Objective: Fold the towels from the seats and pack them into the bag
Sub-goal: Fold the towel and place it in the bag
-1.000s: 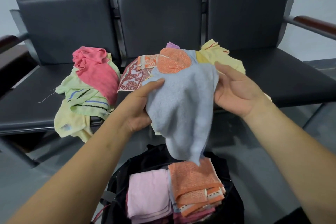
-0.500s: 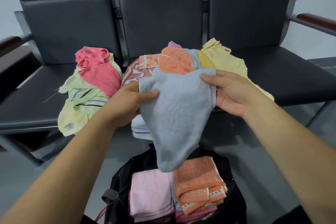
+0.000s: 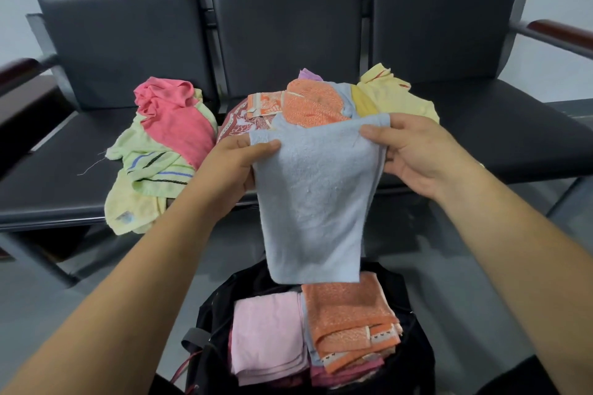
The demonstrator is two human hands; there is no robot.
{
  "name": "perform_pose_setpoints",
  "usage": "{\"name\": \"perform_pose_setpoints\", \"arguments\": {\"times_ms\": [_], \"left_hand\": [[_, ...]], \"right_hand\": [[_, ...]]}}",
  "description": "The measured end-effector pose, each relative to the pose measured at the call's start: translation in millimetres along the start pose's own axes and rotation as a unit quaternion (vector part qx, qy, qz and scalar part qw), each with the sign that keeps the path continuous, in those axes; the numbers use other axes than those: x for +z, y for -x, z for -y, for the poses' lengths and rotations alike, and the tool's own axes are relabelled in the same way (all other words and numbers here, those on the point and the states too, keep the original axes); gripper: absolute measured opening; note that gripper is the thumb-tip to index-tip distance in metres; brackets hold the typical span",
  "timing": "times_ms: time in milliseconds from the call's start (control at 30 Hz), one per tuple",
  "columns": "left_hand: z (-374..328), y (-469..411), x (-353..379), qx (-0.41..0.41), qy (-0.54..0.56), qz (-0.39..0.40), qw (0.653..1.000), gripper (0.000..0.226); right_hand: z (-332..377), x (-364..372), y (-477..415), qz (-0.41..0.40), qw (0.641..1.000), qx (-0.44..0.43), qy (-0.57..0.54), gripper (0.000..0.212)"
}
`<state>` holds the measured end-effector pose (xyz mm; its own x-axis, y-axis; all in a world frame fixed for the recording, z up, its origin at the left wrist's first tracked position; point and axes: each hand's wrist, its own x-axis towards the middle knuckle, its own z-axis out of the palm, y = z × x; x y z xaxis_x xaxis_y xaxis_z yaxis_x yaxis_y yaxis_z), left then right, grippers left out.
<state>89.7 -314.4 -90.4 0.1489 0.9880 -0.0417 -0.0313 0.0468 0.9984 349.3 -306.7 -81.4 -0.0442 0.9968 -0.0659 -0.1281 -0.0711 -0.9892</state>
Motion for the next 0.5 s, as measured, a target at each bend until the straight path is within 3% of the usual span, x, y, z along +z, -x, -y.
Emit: {"name": "perform_pose_setpoints", "arguments": {"times_ms": [100,200,300,400,500], "left_hand": [[0,2,5,-0.036,0.066,0.007,0.997,0.026],[1,4,11,-0.091,0.132,0.025,0.987,0.030],[4,5,13,-0.087,0.171,0.048,0.980,0.028],[7,3,15,-0.062,0.185,0.044,0.980,0.032],[10,-2,15,-0.023,0.159,-0.031,0.986,0.016]], "right_hand": [[3,4,3,0.008,1.000,-0.011,0.005,0.016],[1,7,2,0.010,0.998,-0.004,-0.057,0.021],[-1,9,2,0.021,0.993,0.024,-0.112,0.024],[-5,12,5,-0.027,0.997,0.028,-0.072,0.004],[-9,11,4,-0.088,0.996,0.001,-0.027,0.032]]}}
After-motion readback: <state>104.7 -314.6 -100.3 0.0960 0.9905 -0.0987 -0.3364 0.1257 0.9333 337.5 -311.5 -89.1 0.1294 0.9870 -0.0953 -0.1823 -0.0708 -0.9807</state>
